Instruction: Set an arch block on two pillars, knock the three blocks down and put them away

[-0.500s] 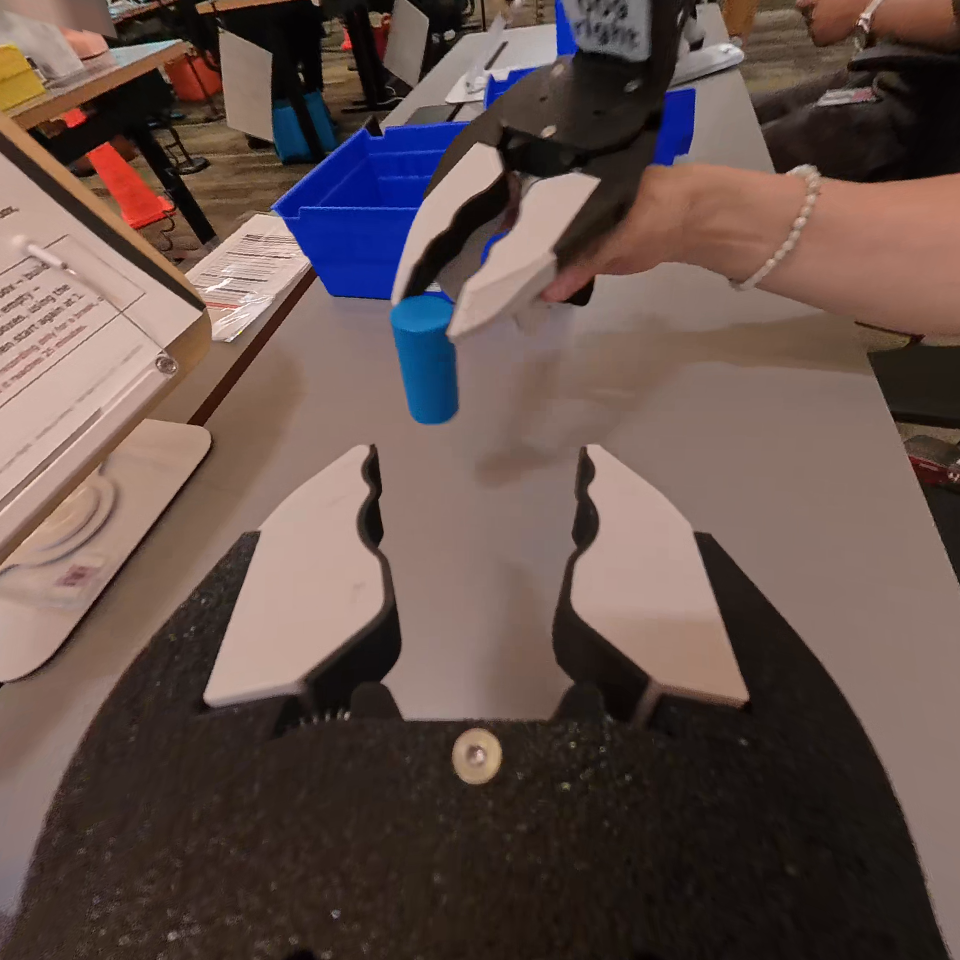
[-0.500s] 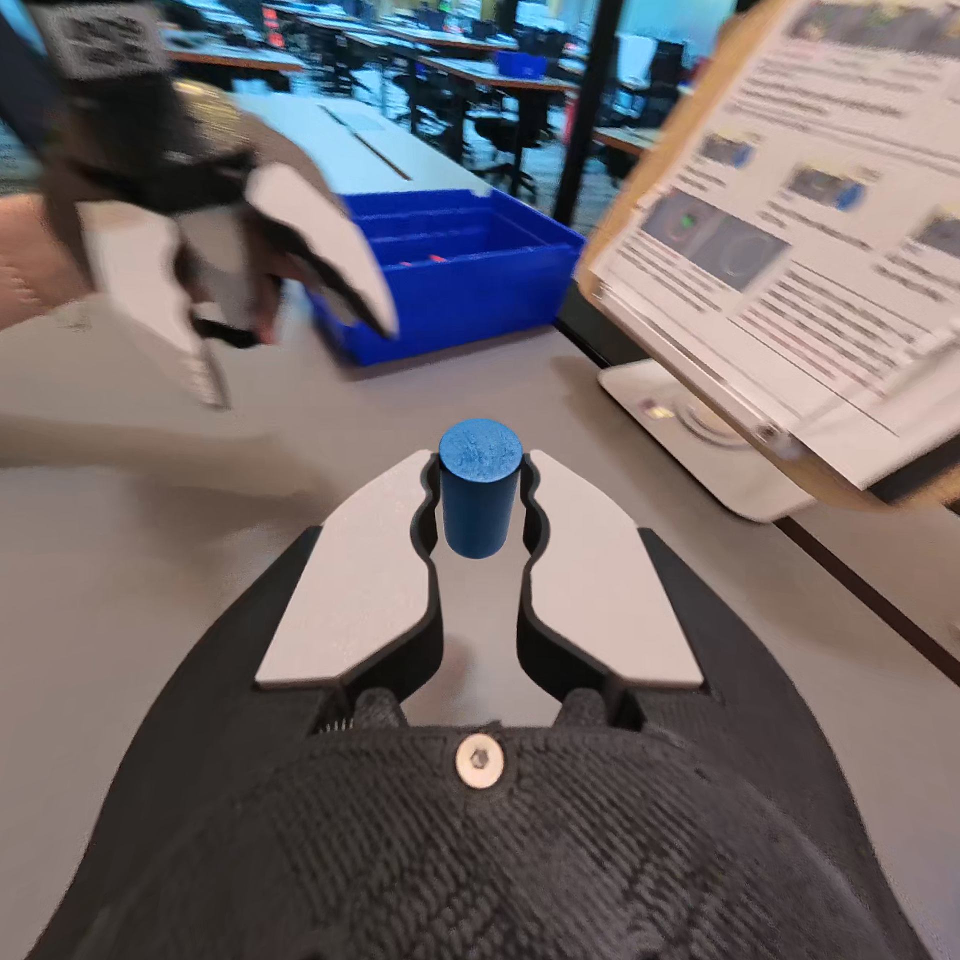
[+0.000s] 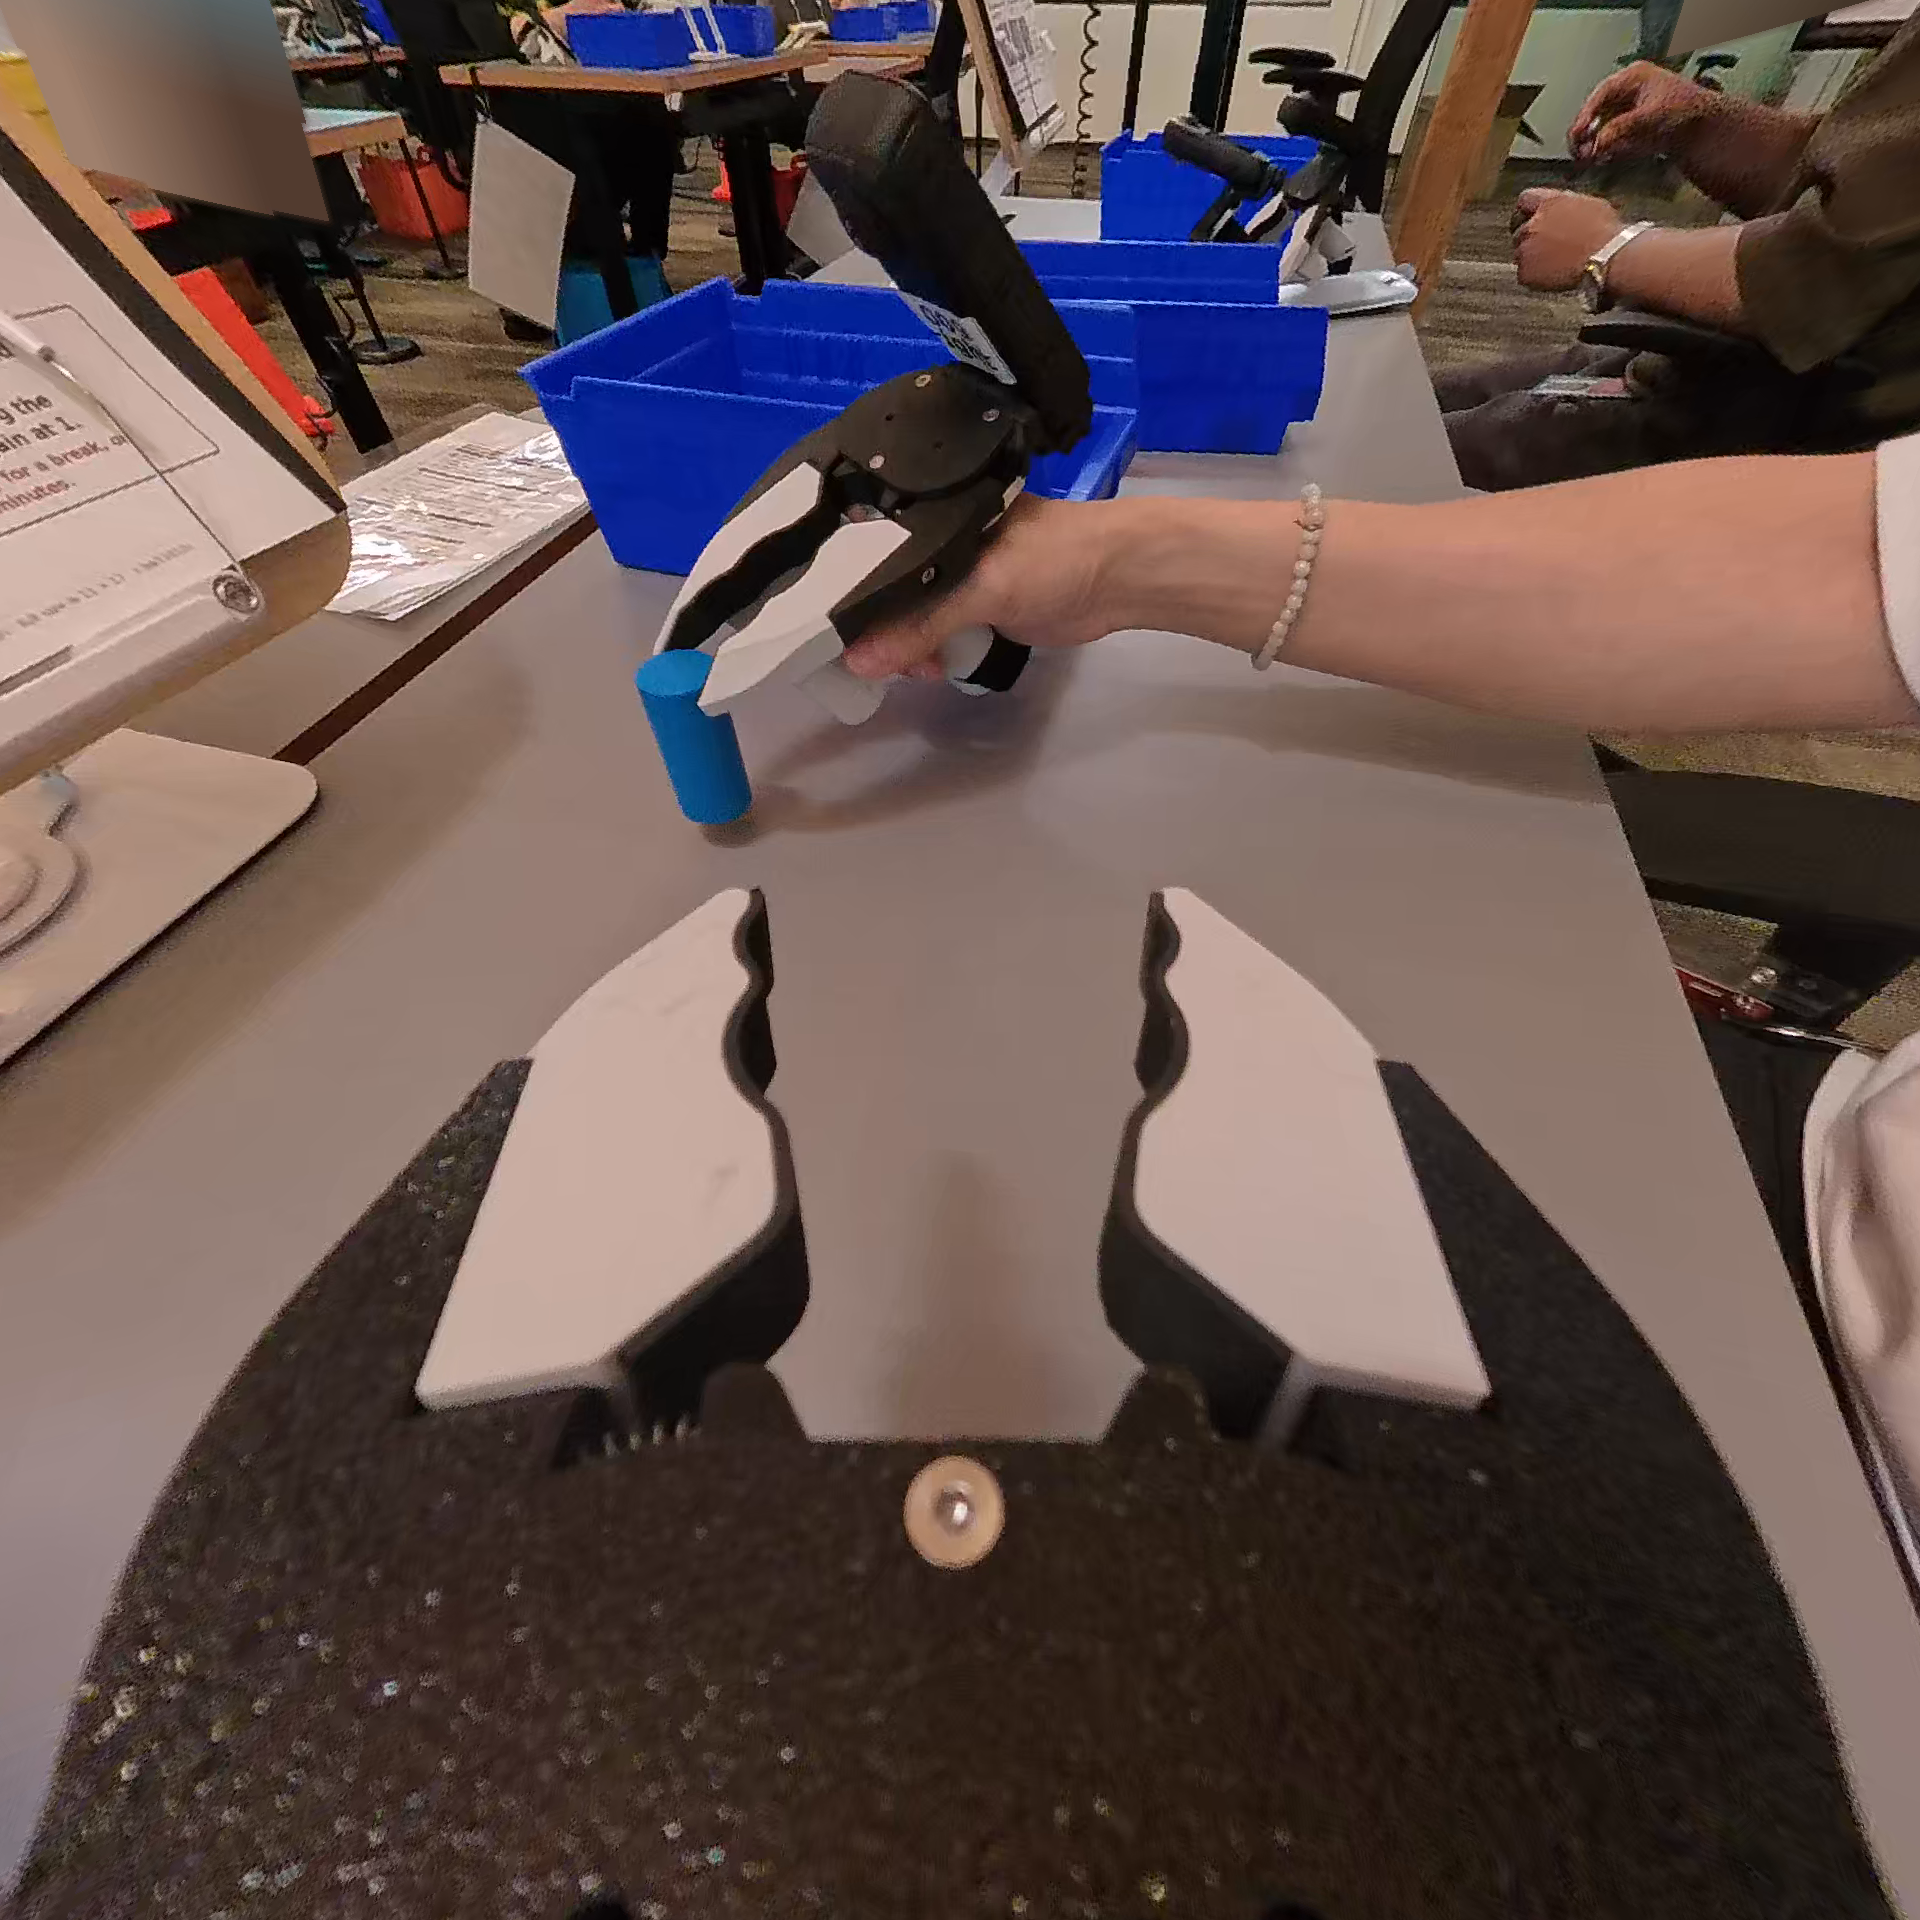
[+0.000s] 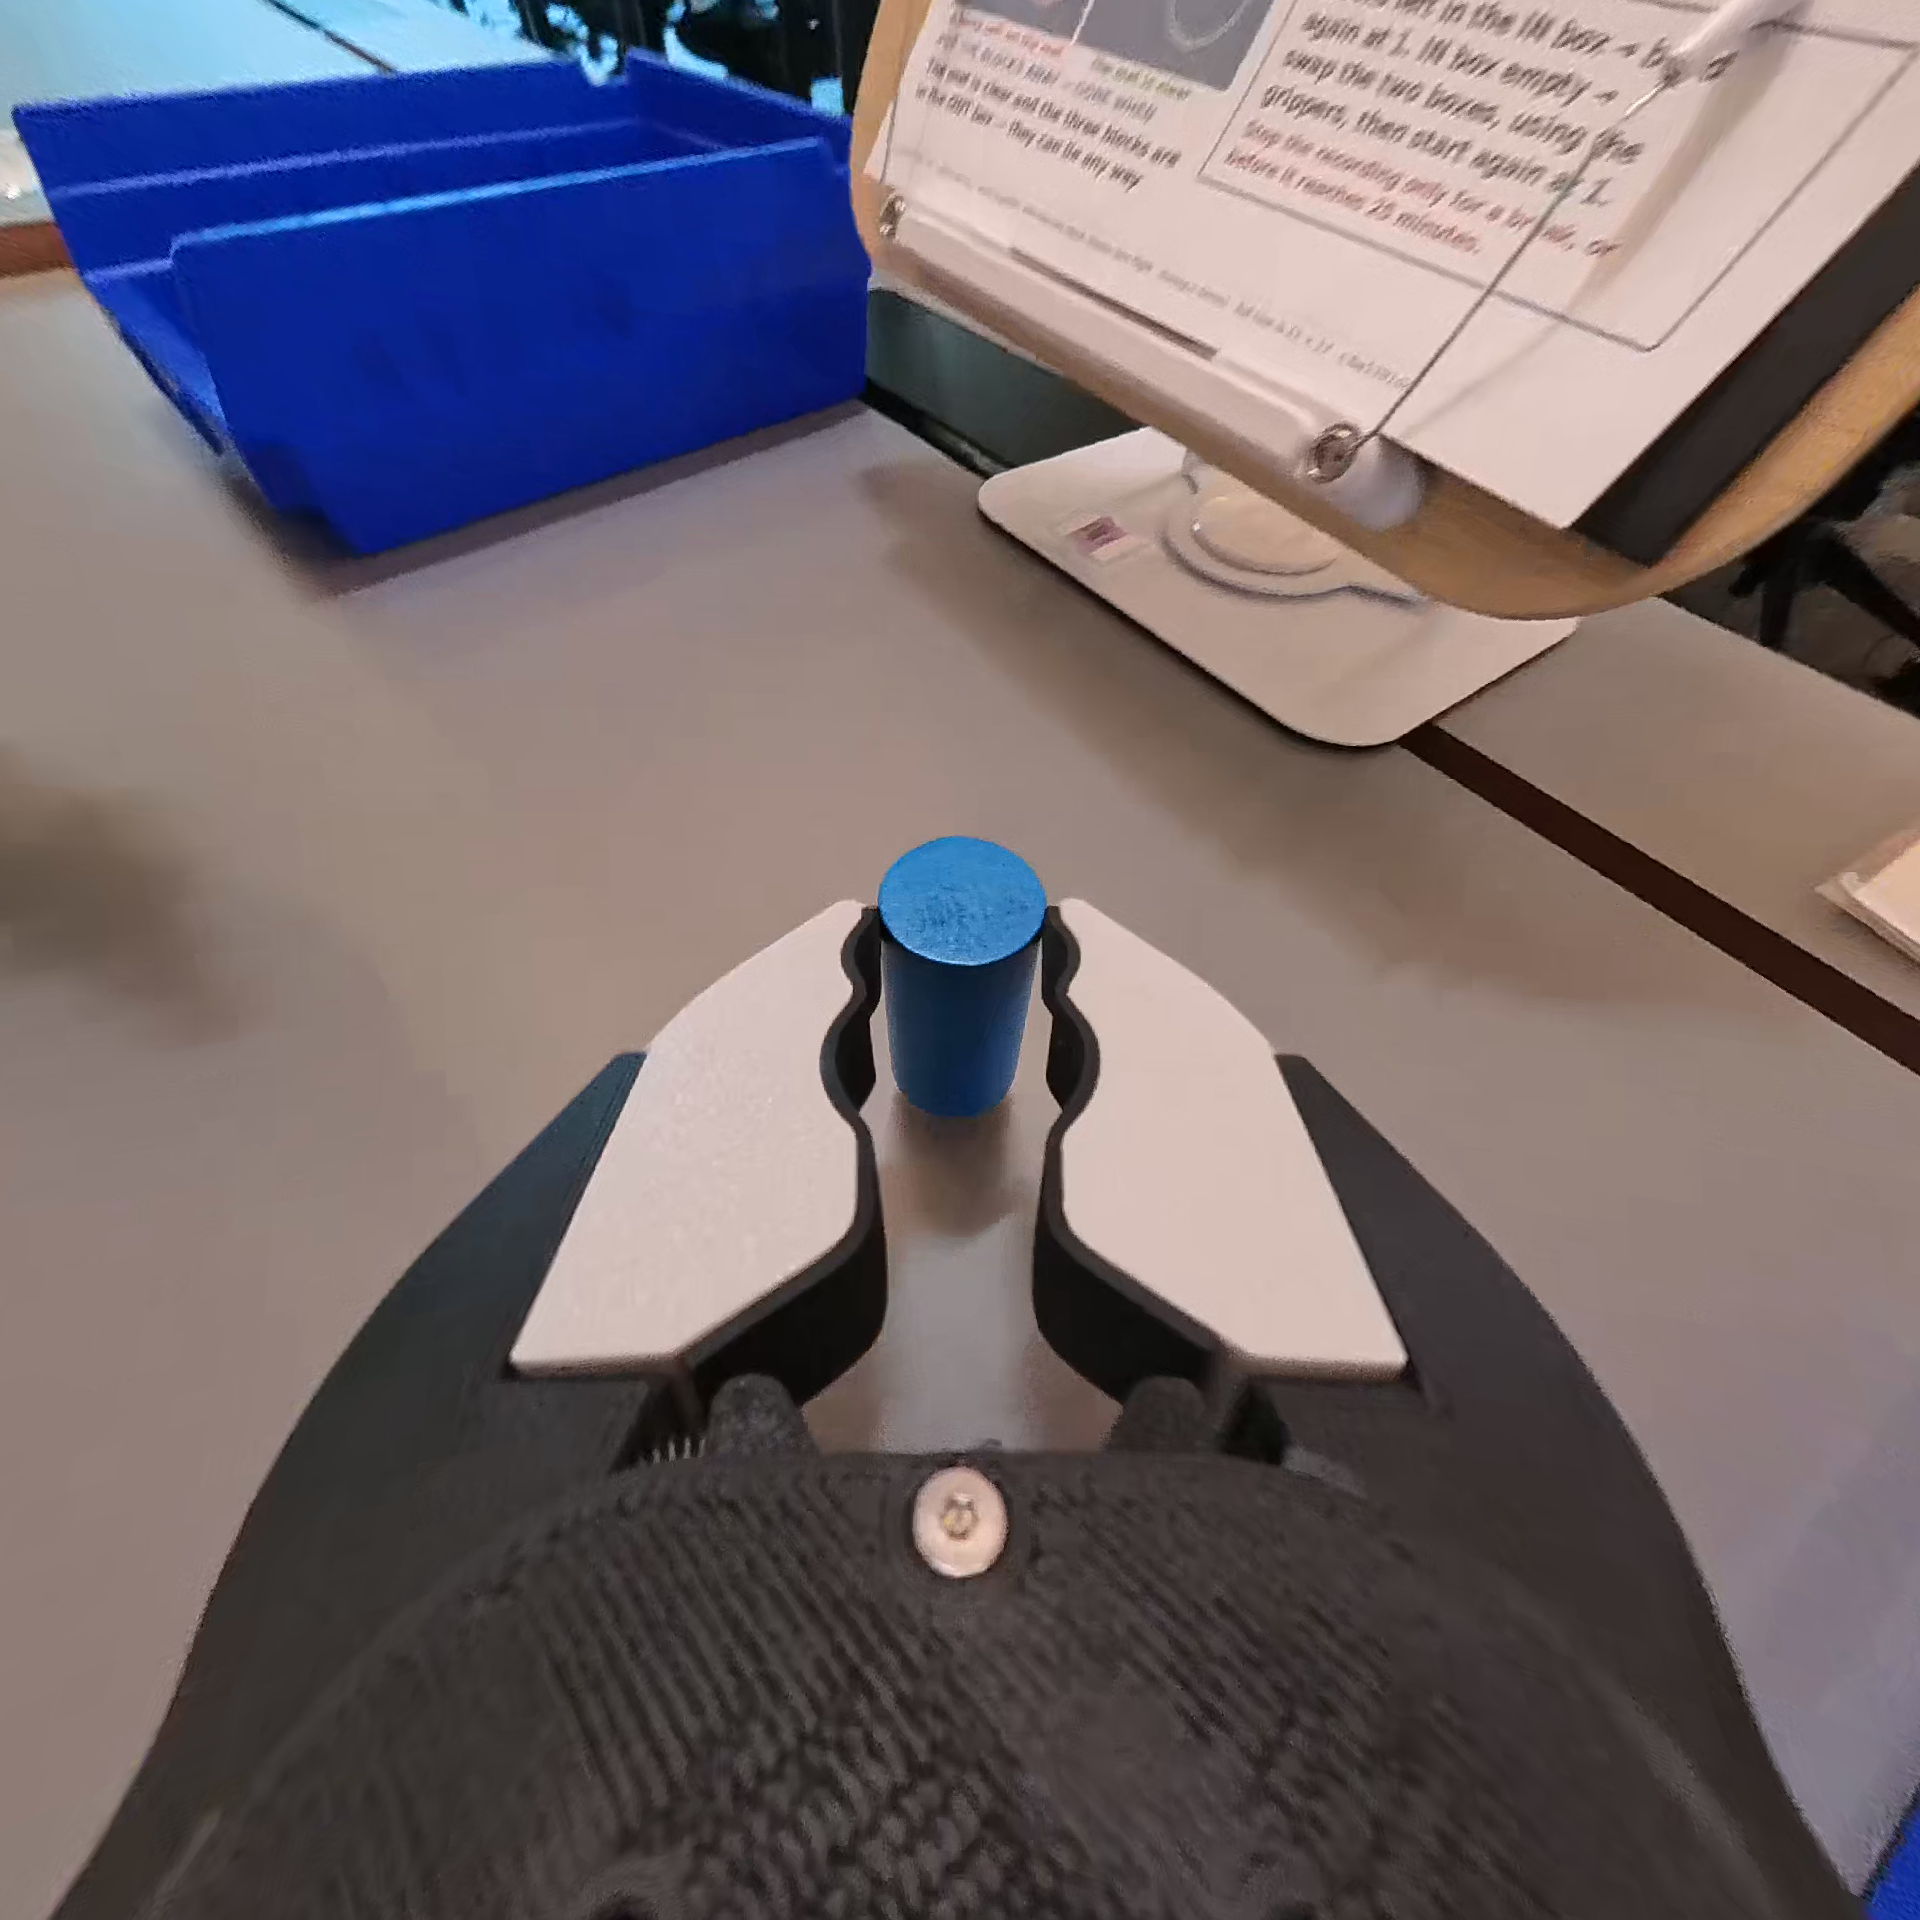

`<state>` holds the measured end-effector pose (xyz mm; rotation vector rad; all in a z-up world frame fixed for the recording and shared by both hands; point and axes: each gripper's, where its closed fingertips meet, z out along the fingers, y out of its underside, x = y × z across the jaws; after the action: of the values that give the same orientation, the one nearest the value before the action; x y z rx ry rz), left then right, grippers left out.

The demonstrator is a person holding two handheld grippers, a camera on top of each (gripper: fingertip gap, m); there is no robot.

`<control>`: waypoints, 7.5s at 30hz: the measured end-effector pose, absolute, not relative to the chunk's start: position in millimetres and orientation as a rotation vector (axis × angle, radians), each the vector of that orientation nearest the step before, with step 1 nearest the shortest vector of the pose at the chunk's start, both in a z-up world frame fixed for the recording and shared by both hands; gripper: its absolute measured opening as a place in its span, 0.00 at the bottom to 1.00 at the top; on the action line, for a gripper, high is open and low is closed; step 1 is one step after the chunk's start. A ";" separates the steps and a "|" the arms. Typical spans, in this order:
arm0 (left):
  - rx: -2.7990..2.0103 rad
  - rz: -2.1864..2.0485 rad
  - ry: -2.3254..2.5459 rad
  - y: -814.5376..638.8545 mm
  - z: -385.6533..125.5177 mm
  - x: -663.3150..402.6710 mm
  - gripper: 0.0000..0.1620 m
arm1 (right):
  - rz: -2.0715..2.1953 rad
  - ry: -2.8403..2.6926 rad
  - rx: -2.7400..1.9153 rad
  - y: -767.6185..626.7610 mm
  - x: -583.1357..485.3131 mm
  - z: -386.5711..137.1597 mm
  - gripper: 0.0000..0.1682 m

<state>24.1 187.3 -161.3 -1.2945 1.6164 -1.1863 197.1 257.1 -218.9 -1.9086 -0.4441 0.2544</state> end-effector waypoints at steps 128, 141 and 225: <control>-1.178 -1.233 1.524 304.3 -156.3 102.0 0.19 | 0.218 -0.478 -1.836 145.0 157.5 -191.3 0.41; -1.210 -1.222 1.763 287.4 -221.1 140.1 0.19 | 0.217 -0.450 -1.852 139.5 168.7 -198.5 0.41; -1.225 -0.973 1.443 327.5 -111.3 80.7 0.39 | 0.247 -0.468 -1.872 144.6 156.8 -202.0 0.40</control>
<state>80.7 327.5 -111.3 -1.2247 1.4429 -0.9729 156.8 144.6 -202.0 -1.8717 -0.4678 0.2469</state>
